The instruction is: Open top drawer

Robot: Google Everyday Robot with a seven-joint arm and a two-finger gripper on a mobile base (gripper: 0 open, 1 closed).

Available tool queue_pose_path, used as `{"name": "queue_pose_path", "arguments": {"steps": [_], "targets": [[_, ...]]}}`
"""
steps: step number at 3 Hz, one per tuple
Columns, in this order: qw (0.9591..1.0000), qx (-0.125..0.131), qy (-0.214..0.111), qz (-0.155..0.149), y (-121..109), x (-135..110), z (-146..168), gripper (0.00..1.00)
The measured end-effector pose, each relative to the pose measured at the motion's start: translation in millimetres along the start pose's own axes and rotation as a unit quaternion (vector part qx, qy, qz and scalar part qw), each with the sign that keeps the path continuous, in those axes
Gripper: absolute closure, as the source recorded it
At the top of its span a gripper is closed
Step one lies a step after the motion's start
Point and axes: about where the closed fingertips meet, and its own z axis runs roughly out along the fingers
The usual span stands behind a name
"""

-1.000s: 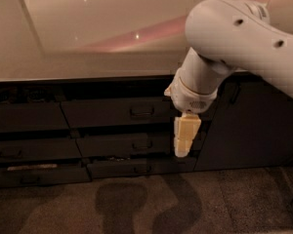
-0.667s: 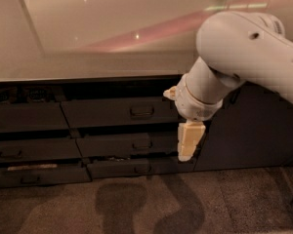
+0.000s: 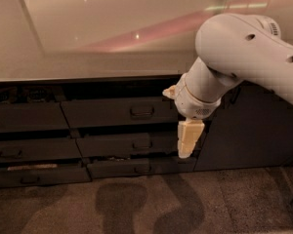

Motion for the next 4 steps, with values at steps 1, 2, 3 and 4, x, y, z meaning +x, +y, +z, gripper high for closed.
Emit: {"name": "queue_pose_path", "arguments": {"steps": [1, 2, 3, 4], "targets": [[0.9994, -0.022, -0.023, 0.01, -16.1, 15.2, 18.1, 0.0], [0.9976, -0.05, -0.045, 0.015, -35.0, 33.0, 42.5, 0.0], [0.9953, -0.072, -0.062, 0.016, -45.3, 43.3, 63.2, 0.0], [0.9953, -0.072, -0.062, 0.016, -45.3, 43.3, 63.2, 0.0]]}}
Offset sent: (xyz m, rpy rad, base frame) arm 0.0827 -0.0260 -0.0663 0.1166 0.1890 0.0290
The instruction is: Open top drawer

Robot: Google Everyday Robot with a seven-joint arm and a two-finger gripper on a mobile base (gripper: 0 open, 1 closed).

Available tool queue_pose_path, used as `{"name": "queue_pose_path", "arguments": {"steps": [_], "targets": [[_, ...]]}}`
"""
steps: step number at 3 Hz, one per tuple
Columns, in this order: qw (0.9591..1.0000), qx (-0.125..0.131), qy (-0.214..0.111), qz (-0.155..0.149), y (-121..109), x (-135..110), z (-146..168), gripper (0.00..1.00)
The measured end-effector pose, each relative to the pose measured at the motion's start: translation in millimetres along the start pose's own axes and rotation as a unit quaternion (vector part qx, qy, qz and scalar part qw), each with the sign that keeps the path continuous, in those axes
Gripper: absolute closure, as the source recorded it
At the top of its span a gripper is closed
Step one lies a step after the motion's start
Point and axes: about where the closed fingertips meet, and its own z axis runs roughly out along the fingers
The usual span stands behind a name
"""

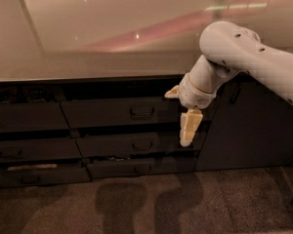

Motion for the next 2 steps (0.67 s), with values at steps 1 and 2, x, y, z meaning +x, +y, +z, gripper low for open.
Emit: {"name": "queue_pose_path", "arguments": {"steps": [1, 2], "targets": [[0.9986, 0.029, 0.016, -0.041, 3.9, 2.3, 4.0, 0.0], [0.9934, 0.064, 0.035, -0.089, 8.3, 4.0, 7.6, 0.0]]}}
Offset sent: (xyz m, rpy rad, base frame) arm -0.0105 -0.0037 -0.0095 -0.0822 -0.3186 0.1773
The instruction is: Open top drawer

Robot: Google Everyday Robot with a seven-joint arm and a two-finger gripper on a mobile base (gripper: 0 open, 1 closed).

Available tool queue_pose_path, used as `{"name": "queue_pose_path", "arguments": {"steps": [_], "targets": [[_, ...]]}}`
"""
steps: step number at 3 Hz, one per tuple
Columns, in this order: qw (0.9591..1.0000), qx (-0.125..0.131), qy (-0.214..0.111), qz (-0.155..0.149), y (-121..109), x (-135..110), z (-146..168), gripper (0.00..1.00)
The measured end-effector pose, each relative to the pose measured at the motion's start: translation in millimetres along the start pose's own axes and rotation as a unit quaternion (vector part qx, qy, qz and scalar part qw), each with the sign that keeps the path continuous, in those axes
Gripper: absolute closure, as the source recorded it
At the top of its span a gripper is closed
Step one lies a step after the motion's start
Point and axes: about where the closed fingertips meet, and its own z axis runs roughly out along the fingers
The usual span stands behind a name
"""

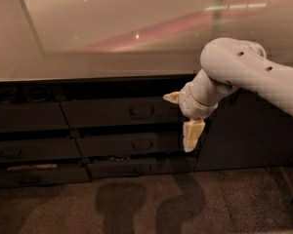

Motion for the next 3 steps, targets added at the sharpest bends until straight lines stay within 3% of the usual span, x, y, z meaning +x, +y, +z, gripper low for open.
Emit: {"name": "queue_pose_path", "arguments": {"steps": [1, 2, 3], "targets": [[0.9996, 0.016, -0.005, -0.023, 2.8, 2.1, 3.9, 0.0], [0.9996, 0.016, -0.005, -0.023, 2.8, 2.1, 3.9, 0.0], [0.9999, 0.009, -0.004, -0.002, -8.1, 19.6, 11.6, 0.0]]}}
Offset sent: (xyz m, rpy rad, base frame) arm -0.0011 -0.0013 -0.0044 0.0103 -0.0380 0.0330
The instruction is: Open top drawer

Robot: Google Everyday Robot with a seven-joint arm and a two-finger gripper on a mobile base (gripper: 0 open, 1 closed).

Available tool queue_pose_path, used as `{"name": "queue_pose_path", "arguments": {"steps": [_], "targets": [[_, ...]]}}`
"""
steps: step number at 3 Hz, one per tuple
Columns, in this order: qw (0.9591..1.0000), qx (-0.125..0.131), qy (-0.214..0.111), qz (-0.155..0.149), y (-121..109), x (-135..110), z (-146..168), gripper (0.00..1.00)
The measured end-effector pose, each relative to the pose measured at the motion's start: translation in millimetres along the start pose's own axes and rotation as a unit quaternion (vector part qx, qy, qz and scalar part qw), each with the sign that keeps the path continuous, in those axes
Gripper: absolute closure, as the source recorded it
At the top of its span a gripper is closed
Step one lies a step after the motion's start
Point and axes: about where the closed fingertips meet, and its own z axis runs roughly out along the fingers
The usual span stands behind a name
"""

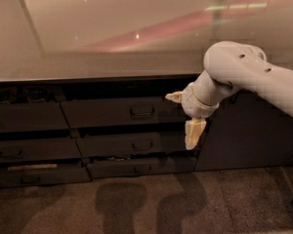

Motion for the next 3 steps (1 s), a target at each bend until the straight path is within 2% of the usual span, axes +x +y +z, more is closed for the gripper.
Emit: {"name": "queue_pose_path", "arguments": {"steps": [1, 2, 3], "targets": [[0.9995, -0.008, -0.012, 0.028, -14.7, 31.9, 10.2, 0.0], [0.9982, -0.011, -0.04, 0.044, -34.7, 60.2, 20.1, 0.0], [0.9981, -0.011, -0.04, 0.044, -34.8, 60.2, 20.2, 0.0]]}}
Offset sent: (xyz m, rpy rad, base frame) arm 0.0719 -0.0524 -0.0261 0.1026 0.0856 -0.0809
